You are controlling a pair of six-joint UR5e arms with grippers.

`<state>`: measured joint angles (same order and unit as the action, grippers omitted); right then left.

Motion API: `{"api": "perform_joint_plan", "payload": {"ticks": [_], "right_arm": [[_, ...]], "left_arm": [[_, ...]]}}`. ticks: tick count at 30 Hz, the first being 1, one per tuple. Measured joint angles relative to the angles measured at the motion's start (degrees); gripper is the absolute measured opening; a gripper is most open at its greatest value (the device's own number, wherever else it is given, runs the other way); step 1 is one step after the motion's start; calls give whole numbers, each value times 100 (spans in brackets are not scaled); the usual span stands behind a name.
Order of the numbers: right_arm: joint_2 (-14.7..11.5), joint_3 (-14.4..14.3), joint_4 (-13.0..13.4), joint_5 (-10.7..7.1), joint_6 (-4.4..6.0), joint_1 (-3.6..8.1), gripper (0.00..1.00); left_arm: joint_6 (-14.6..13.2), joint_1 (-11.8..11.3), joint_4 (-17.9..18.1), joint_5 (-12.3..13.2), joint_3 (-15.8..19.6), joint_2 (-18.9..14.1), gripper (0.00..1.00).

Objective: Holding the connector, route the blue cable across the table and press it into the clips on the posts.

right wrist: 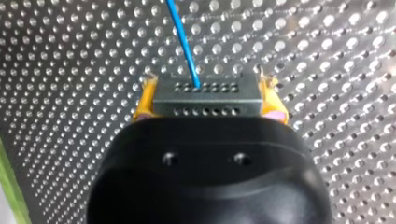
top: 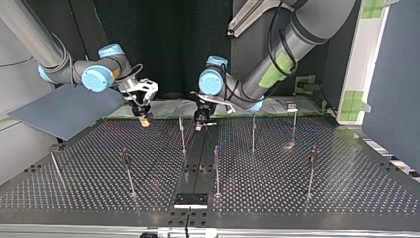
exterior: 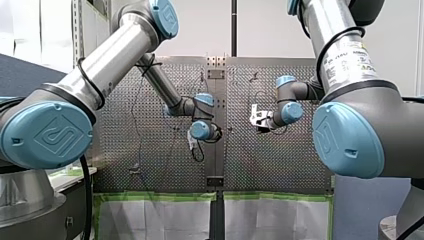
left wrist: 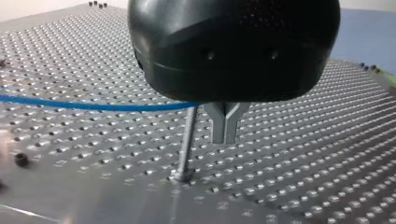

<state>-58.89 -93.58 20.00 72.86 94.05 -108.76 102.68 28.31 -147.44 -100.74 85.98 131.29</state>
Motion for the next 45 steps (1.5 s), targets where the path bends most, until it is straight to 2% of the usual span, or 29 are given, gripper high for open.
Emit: {"api": "perform_joint_plan", "payload": {"ticks": [7, 17, 22, 32, 38, 45], "right_arm": [[0, 1, 19, -18, -28, 20, 0], [-1, -1, 13, -44, -62, 18, 0], [-2, 0, 13, -61, -75, 18, 0], [-5, 13, 13, -85, -77, 23, 0], [-5, 23, 10, -87, -71, 32, 0], [-5, 56, 7, -87, -64, 42, 0]], "left_arm": [[-210, 42, -226, -50, -150, -1, 0], [-646, 288, -662, -485, 232, -8, 0], [-706, 377, -740, -558, 310, -70, 0], [-614, 436, -609, -456, 304, -367, 0], [-470, 379, -378, -286, 287, -368, 0], [-411, 244, -310, -148, 156, -239, 0]]}}
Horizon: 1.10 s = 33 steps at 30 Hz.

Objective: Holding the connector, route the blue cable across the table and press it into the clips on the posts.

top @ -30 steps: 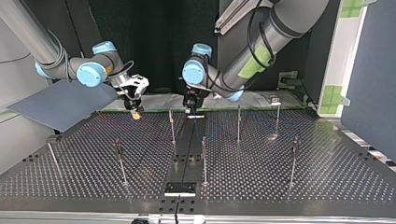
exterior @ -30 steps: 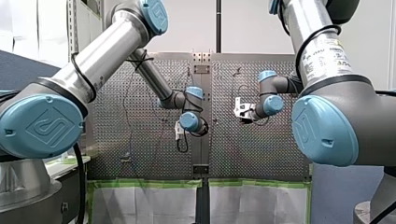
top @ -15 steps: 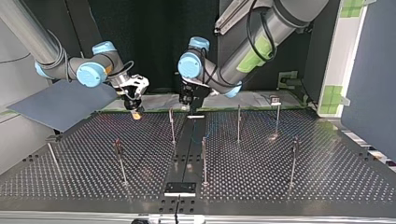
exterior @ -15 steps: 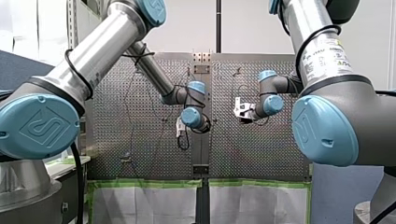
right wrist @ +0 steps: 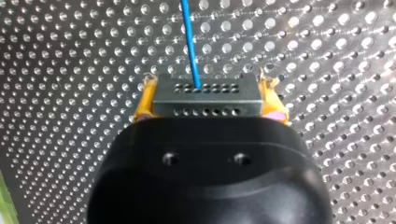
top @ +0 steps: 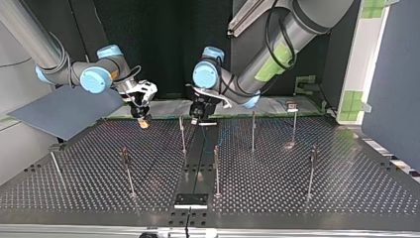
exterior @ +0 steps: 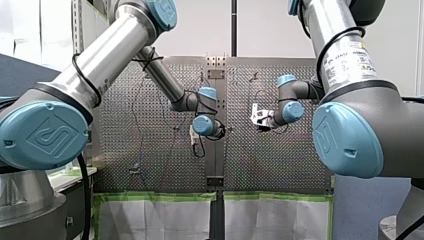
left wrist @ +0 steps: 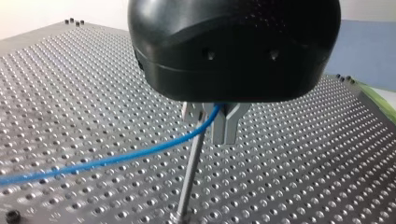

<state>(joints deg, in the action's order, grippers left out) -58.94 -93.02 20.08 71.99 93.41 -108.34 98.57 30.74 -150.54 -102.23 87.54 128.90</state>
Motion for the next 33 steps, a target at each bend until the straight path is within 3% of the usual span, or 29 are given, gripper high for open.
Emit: {"api": "perform_joint_plan", "payload": {"ticks": [11, 20, 28, 29, 30, 31, 32, 33], "right_arm": [[3, 47, 16, 12, 31, 22, 0], [14, 56, 189, 5, 59, 112, 0], [32, 58, 233, 1, 51, 165, 0], [33, 58, 234, 1, 45, 166, 0], [33, 58, 234, 0, 41, 167, 0], [34, 58, 234, 0, 38, 167, 0], [37, 58, 232, 0, 35, 167, 0], [38, 58, 231, 0, 33, 168, 0]], "left_arm": [[30, -292, -252, 178, -509, 395, 0], [46, -434, -249, 301, -876, 418, 0], [-37, -449, -461, 215, -908, 416, 0], [-64, -435, -521, 171, -908, 414, 15], [-90, -425, -571, 135, -908, 413, 15], [-118, -418, -618, 98, -908, 413, 28], [-161, -408, -675, 46, -908, 412, 51], [-201, -400, -721, 3, -908, 412, 51]]}}
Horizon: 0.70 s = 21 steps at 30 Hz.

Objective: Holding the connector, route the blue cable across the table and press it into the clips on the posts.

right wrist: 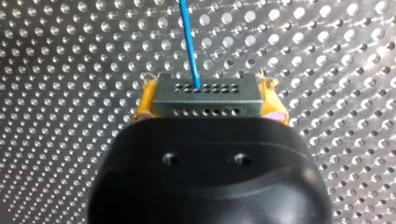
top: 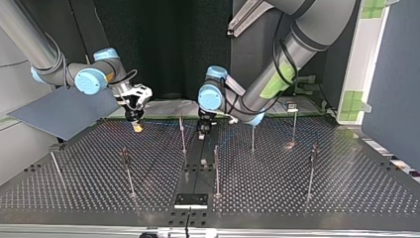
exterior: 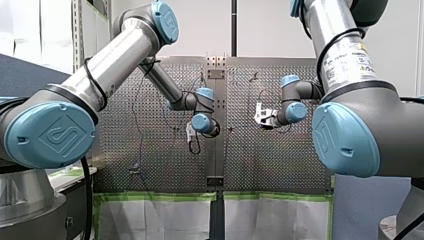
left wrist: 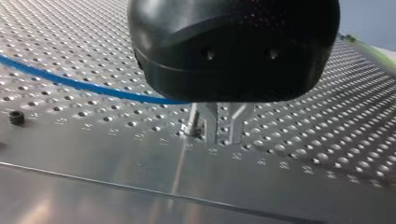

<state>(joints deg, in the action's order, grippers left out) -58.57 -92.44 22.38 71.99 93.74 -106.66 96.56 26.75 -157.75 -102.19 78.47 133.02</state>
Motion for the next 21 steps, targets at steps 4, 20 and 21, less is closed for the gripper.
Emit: {"api": "perform_joint_plan", "payload": {"ticks": [4, 20, 21], "right_arm": [[2, -2, -7, 0, -7, 0, 0], [14, -30, -14, 3, -70, -6, 0], [14, -33, -14, 2, -76, -7, 0]], "left_arm": [[-191, 64, -209, -200, 5, -1, 100], [-157, 711, -770, -1057, 396, -415, 100], [-124, 749, -782, -1095, 435, -453, 100]]}}
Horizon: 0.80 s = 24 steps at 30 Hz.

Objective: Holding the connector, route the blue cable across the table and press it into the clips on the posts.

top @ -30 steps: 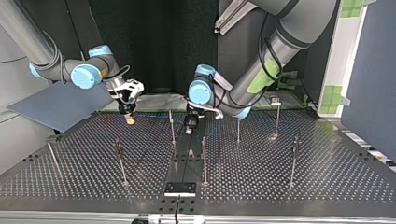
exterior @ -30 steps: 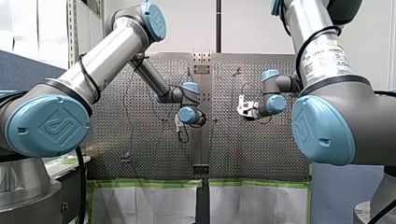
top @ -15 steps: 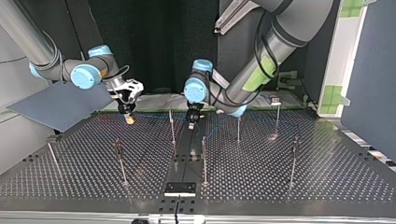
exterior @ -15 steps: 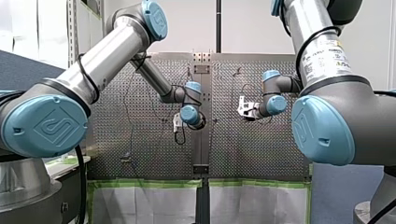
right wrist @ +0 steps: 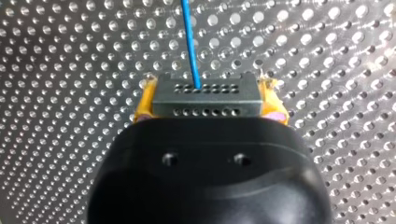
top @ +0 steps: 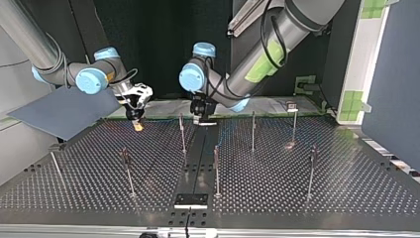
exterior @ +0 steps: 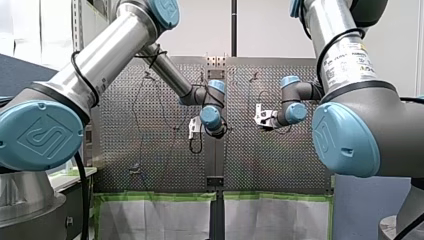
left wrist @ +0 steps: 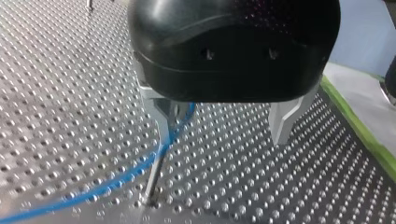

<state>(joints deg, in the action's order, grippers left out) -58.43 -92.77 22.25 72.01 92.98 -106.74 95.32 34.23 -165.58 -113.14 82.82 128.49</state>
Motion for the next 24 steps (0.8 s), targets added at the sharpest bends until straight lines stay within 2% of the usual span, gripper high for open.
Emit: {"api": "perform_joint_plan", "payload": {"ticks": [7, 12, 19, 24], "right_arm": [[7, -14, 0, -9, -30, 7, 0], [8, -12, 0, -28, -13, 17, 0], [9, -10, 7, -181, -16, 83, 0], [9, -10, 15, -311, -30, 146, 0]], "left_arm": [[115, 308, -106, -308, 152, -306, 100], [234, 574, 34, -574, 149, -443, 100], [572, 960, 404, -896, 70, -414, 100], [836, 1234, 560, -1104, -155, -217, 100]]}}
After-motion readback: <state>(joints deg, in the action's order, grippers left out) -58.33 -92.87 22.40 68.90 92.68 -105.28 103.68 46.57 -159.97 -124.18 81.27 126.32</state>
